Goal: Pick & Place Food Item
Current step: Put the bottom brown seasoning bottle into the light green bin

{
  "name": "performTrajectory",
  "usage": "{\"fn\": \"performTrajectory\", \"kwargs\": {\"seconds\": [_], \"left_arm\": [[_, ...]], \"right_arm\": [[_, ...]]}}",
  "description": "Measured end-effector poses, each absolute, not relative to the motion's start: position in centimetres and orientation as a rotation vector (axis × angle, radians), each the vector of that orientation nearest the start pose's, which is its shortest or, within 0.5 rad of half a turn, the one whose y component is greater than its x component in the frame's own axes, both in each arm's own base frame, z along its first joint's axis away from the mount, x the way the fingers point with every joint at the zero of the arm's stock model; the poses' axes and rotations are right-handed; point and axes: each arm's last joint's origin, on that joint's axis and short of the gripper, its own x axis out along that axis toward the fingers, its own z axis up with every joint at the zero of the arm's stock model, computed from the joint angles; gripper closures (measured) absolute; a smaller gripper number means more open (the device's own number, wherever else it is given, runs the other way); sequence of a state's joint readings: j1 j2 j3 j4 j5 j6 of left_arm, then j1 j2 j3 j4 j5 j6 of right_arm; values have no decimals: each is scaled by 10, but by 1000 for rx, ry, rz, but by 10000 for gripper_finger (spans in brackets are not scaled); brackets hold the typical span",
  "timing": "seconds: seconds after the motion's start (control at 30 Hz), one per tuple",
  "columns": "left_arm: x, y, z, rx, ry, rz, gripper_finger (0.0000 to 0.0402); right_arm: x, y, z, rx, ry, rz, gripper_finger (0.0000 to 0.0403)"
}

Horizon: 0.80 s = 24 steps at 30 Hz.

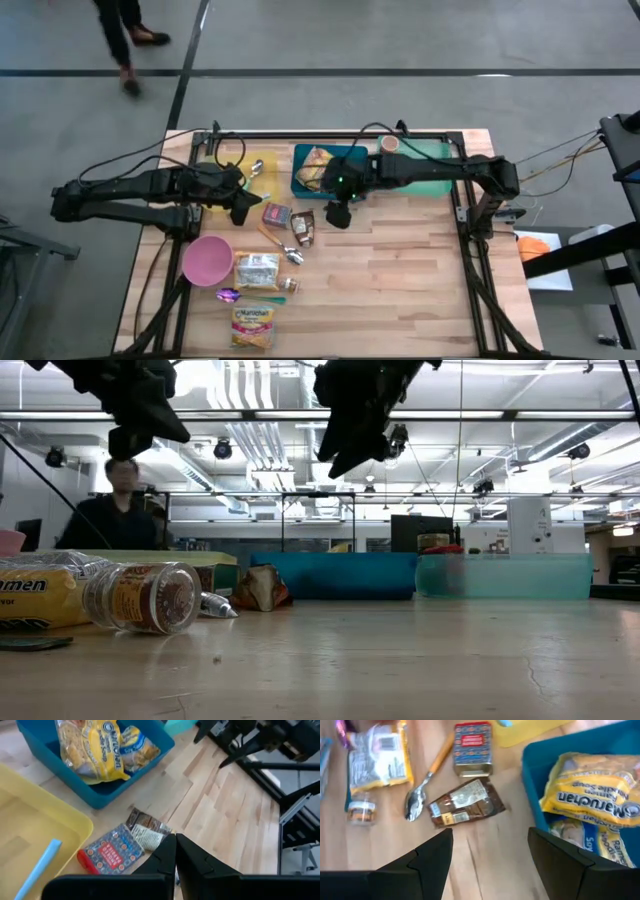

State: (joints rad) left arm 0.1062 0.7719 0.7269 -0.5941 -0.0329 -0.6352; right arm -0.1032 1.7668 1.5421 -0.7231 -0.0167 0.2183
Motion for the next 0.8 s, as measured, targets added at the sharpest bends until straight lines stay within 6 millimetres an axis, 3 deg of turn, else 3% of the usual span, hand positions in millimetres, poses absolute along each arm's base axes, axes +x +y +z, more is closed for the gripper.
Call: {"fn": "performTrajectory", "kwargs": {"seconds": [0.27,0.47,0.8], "left_arm": [[148,17,270,-676,692,385,384],[147,17,277,-706,682,394,384],[145,17,274,-758,686,459,384]], "right_arm": [[379,-22,288,215,931,-223,147],[380,-4,286,195,954,-8,147],[381,42,284,92,941,146,147]]}}
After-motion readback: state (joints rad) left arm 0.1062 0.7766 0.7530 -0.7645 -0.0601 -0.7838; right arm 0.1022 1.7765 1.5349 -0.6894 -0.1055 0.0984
